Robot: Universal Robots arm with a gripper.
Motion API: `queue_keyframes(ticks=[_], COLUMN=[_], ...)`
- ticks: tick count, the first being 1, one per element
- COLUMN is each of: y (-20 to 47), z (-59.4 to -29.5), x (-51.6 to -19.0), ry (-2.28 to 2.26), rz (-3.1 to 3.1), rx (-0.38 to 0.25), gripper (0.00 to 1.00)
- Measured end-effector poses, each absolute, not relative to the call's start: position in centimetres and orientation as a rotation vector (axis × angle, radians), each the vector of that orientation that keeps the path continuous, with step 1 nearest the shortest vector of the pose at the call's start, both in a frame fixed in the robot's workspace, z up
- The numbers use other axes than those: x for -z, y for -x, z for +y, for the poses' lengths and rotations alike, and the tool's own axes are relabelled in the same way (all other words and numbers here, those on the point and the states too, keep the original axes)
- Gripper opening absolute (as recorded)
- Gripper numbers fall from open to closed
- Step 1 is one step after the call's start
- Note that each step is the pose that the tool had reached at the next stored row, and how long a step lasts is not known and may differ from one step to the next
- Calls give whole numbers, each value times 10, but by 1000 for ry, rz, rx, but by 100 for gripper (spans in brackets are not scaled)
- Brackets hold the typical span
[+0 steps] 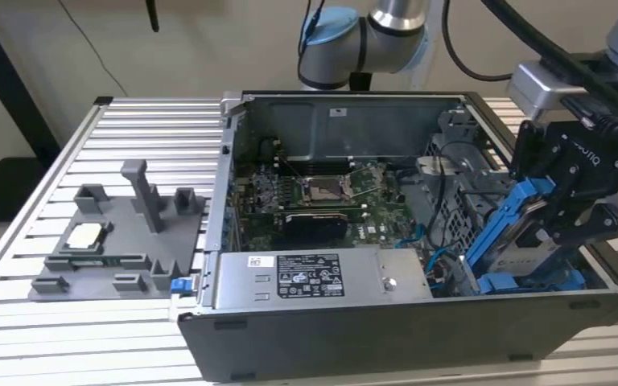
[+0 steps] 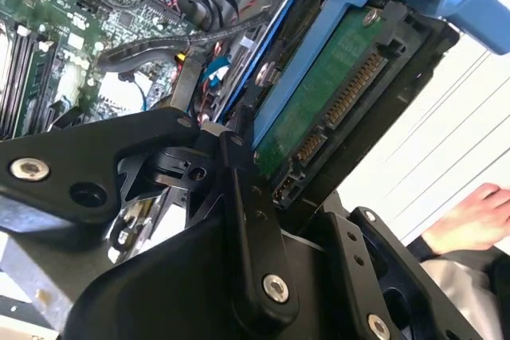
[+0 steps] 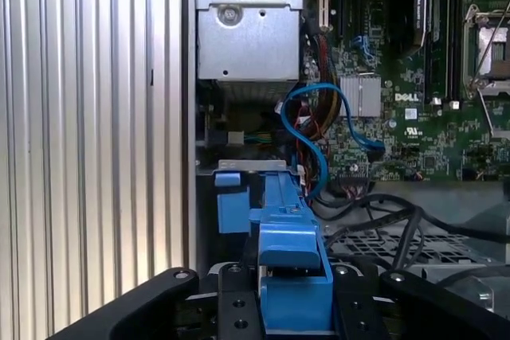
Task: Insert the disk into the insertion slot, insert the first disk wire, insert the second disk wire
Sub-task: 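Insert the disk into the insertion slot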
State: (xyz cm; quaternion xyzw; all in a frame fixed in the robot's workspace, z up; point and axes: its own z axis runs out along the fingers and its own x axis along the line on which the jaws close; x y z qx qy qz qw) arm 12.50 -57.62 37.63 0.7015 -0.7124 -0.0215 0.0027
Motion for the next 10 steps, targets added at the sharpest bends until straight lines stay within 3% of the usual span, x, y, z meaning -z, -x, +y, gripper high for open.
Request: queue_keyframes(ticks=[6, 7, 10], y=[-125, -125, -125], z=[-576, -576, -576], x=[-375, -374, -374], ry=[-2200, -2200, -2200], rz=[-2234, -2234, -2234], rx=[67, 67, 67], gripper=[34, 40, 40])
